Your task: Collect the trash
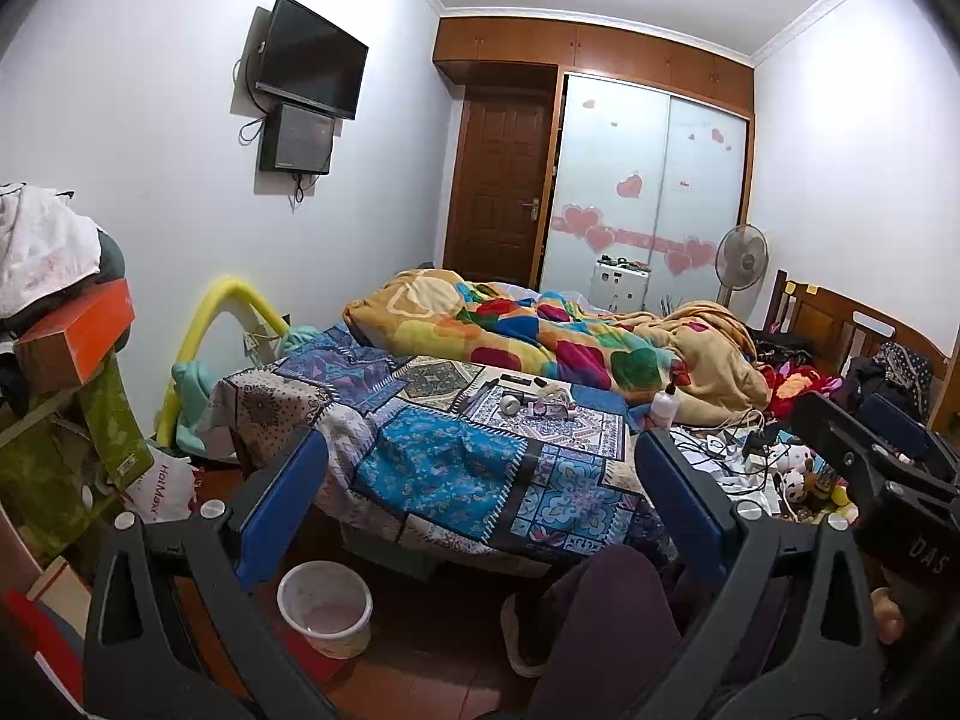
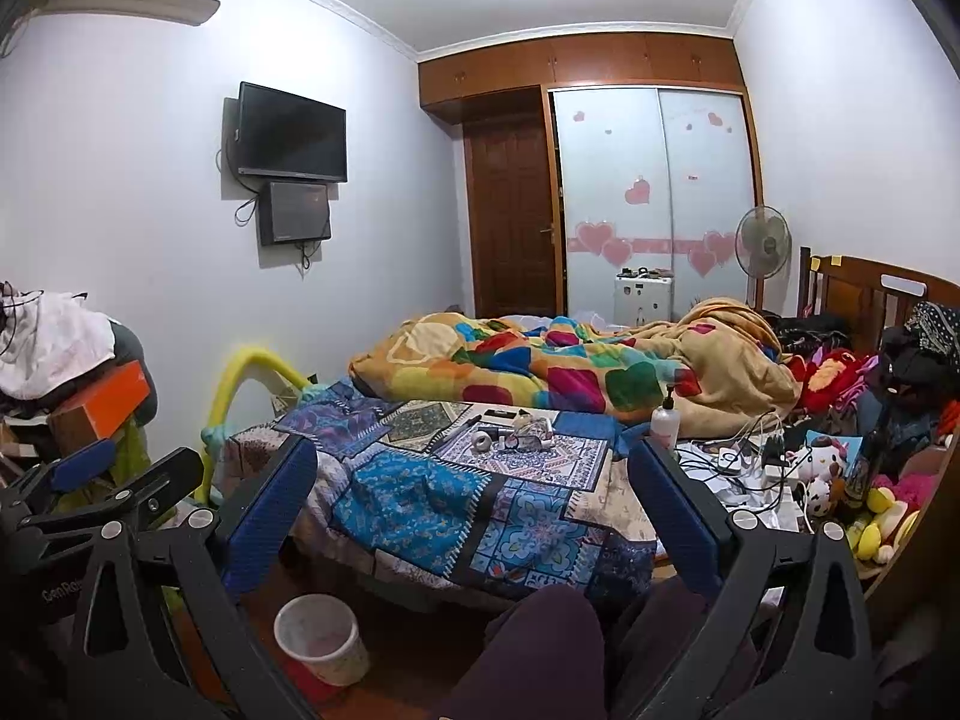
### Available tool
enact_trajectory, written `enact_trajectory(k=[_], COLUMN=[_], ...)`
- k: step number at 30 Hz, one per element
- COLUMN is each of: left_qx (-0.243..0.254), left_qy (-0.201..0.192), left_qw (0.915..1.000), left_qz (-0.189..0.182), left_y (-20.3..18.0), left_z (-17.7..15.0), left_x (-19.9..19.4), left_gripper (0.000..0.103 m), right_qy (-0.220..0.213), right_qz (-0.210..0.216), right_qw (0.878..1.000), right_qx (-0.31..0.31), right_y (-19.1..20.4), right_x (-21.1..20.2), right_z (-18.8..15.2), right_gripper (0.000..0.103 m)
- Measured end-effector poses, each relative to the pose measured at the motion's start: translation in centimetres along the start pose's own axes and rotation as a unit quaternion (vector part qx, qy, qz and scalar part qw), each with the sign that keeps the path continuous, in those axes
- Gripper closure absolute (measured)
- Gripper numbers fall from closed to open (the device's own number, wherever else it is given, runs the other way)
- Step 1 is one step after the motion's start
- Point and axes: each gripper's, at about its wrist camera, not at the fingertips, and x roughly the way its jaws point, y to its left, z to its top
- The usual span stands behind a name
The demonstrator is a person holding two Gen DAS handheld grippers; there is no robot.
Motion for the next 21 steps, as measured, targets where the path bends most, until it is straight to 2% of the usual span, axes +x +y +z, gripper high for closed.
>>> enact_trajectory(k=[12, 13, 21], left_qx=[-0.002, -0.004, -0.005], left_qy=[0.002, 0.001, 0.001], left_qw=[1.0, 1.0, 1.0], left_qz=[0.003, 0.002, 0.001], left_y=[-0.9, 0.7, 0.9], left_z=[-0.1, -0.1, -0.1], left_x=[-0.3, -0.3, -0.3], left_gripper=[0.0, 0.0, 0.0], right_qy=[-0.001, -0.001, -0.001], right_qz=[0.001, 0.001, 0.0], right_qw=[1.0, 1.0, 1.0], right_qx=[-0.001, -0.001, -0.001], right_y=[0.1, 0.0, 0.1], right_x=[-0.1, -0.1, -0.1], right_z=[-0.1, -0.1, -0.1], right_gripper=[0.0, 0.0, 0.0])
